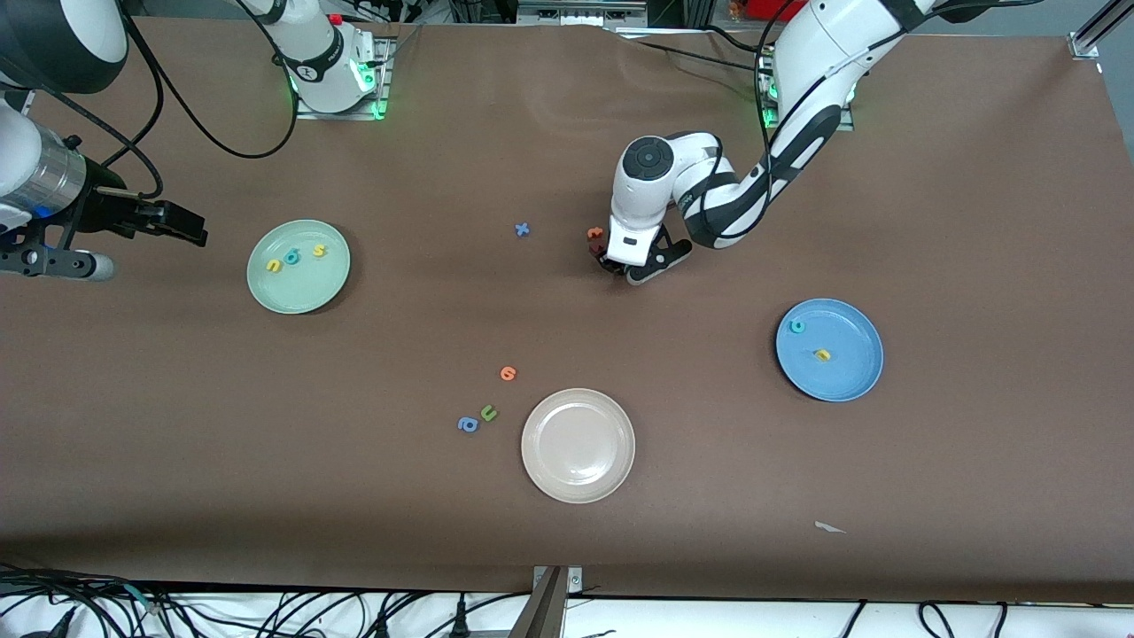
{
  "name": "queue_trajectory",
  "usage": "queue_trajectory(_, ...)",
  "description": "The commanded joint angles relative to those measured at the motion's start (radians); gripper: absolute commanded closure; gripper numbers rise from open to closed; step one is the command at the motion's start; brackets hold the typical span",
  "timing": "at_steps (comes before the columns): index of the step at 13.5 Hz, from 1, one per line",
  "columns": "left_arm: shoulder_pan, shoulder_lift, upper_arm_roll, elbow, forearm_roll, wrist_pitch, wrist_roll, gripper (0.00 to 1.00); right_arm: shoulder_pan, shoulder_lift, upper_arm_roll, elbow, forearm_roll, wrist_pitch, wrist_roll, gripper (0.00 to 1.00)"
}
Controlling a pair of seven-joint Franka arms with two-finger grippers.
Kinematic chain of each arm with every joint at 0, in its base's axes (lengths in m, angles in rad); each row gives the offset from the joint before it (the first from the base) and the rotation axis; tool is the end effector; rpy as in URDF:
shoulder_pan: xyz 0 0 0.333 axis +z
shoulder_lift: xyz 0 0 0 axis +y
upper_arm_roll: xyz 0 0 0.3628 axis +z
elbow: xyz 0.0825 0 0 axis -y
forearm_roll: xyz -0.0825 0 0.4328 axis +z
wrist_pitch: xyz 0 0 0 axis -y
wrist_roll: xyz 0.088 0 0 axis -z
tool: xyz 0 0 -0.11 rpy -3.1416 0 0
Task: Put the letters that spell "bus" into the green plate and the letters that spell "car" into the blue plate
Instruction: 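Carry the teal letter onto the blue plate and open the left gripper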
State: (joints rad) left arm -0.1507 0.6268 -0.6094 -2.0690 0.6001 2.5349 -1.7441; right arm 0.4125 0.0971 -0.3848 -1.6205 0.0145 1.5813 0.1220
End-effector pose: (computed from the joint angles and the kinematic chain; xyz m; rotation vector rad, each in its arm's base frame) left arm 0.4536 -0.4377 0.1684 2.9936 0.8806 -0.0042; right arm 0.6274 0.0293 0.5877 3.1002 -0.1491 -0.1976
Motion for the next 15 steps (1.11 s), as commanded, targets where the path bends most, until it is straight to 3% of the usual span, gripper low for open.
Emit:
queue_trajectory(1, 0.011, -0.016, -0.001, 0.003, 0.038, -0.004, -0.014, 0.72, 0.005, 0.023, -0.002, 0.044, -0.036, -0.032, -0.042, 0.0)
queue_trajectory(7, 0.155, -0.044, -0.004, 0.081, -0.063, -0.169, 0.272, 0.73, -0.009, 0.023, 0.009, 0.065, -0.054, -0.029, -0.045, 0.0)
queue_trajectory(8, 0.192, -0.05, -0.004, 0.11, -0.103, -0.232, 0.366, 0.73, -0.058, 0.023, 0.042, 0.065, -0.053, -0.026, -0.047, 0.0)
queue_trajectory(10, 0.253, -0.05, -0.001, 0.208, -0.172, -0.377, 0.556, 0.73, -0.235, 0.021, 0.237, 0.065, -0.053, -0.023, -0.044, 0.0)
queue_trajectory(11, 0.285, -0.049, -0.001, 0.246, -0.181, -0.448, 0.646, 0.73, -0.289, 0.018, 0.303, 0.065, -0.059, -0.021, -0.041, 0.0)
queue_trajectory(13, 0.338, -0.044, 0.002, 0.3, -0.183, -0.569, 0.817, 0.73, -0.296, 0.016, 0.313, 0.065, -0.061, -0.021, -0.038, 0.0)
queue_trajectory(15, 0.396, -0.035, 0.01, 0.306, -0.175, -0.582, 0.961, 0.73, -0.294, 0.018, 0.313, 0.065, -0.061, -0.026, -0.044, 0.0)
